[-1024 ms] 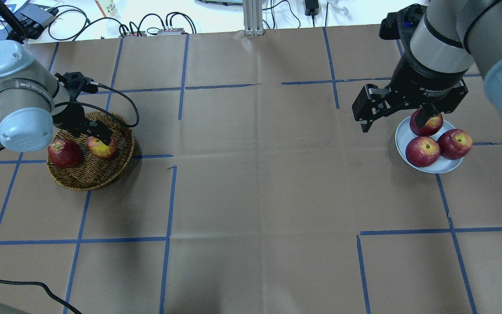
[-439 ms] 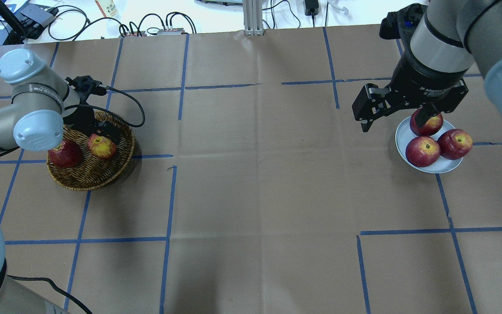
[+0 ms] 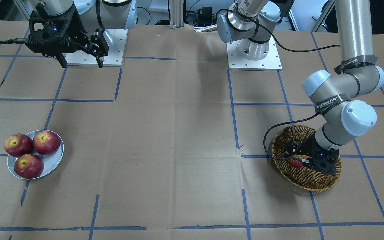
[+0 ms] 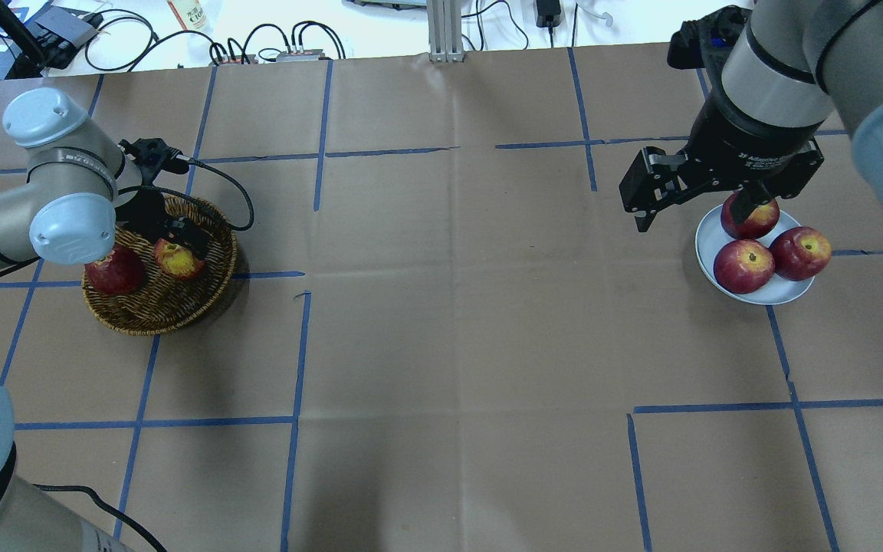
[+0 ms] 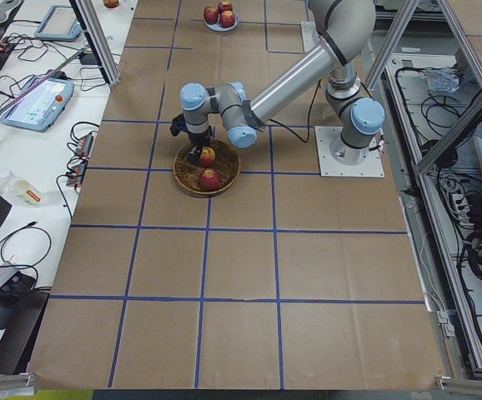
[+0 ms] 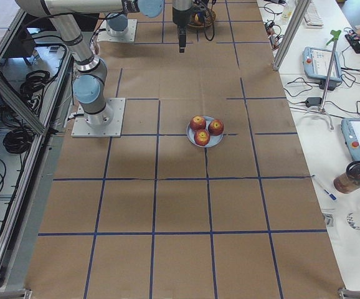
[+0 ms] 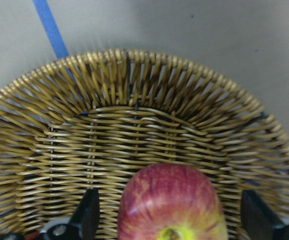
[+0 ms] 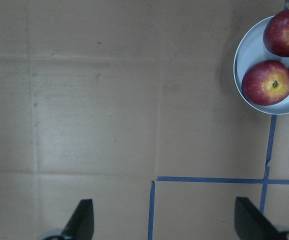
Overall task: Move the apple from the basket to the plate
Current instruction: 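Lower the left gripper onto the yellow-red apple in the basket, then close the left gripper on the yellow-red apple and lift it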
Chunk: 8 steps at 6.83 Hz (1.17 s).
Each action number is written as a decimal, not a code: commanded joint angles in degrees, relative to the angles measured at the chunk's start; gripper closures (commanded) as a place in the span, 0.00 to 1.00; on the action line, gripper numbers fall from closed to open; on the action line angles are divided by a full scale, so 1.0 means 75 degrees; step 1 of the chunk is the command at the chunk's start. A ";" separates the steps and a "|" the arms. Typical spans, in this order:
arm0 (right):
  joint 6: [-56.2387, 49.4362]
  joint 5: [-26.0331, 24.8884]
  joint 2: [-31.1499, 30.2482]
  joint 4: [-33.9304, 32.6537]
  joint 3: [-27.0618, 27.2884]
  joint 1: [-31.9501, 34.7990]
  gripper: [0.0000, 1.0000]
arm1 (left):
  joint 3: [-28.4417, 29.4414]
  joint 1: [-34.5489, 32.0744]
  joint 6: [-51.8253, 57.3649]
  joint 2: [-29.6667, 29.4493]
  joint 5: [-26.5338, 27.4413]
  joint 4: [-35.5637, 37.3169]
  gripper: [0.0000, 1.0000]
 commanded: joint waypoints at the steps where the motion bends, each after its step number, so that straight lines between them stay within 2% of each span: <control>1: 0.0000 0.0000 0.0000 0.0000 0.0000 0.0001 0.00 | -0.0082 -0.0010 -0.0014 -0.0043 0.0052 -0.0028 0.02; 2: 0.0000 0.0000 0.0000 0.0000 0.0000 0.0001 0.00 | -0.0083 -0.0010 -0.0014 -0.0032 0.0122 -0.0063 0.14; 3: 0.0000 0.0000 0.0000 0.0000 0.0000 0.0001 0.00 | -0.0001 -0.0010 -0.0003 -0.0044 0.0135 -0.0098 0.38; 4: 0.0000 0.0012 0.0012 0.0000 -0.0012 0.0001 0.00 | -0.0001 -0.0010 -0.0026 -0.0102 0.0100 -0.0087 0.68; 6: 0.0000 0.0012 0.0023 0.0000 -0.0012 0.0001 0.00 | 0.0070 -0.0231 -0.0491 0.0165 0.0030 -0.0121 0.71; 7: 0.0000 0.0000 0.0012 0.0000 -0.0012 0.0001 0.00 | 0.0174 -0.0639 -0.1144 0.0388 0.0006 -0.0307 0.71; 8: 0.0000 0.0012 0.0000 0.0000 -0.0012 0.0001 0.00 | 0.0384 -0.1316 -0.2056 0.0947 0.0018 -0.0994 0.71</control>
